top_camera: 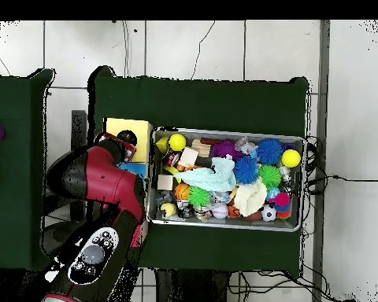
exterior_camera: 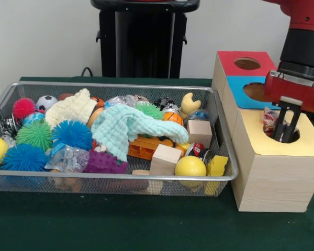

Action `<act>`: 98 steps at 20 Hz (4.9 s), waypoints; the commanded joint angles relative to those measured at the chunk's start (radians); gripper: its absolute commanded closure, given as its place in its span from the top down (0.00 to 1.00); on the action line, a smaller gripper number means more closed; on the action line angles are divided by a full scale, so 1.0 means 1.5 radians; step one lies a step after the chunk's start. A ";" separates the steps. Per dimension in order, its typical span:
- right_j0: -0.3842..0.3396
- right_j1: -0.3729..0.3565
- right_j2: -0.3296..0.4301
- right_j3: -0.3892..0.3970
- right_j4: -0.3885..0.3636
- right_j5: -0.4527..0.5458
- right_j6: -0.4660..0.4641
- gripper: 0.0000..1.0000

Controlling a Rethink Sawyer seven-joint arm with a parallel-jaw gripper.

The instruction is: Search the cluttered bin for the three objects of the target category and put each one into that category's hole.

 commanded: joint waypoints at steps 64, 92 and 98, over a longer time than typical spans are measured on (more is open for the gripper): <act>-0.079 0.055 0.178 0.027 0.002 -0.130 0.147 1.00; -0.082 0.019 0.192 0.053 0.005 -0.110 0.154 0.00; -0.077 -0.022 0.185 0.082 -0.001 -0.079 0.148 0.00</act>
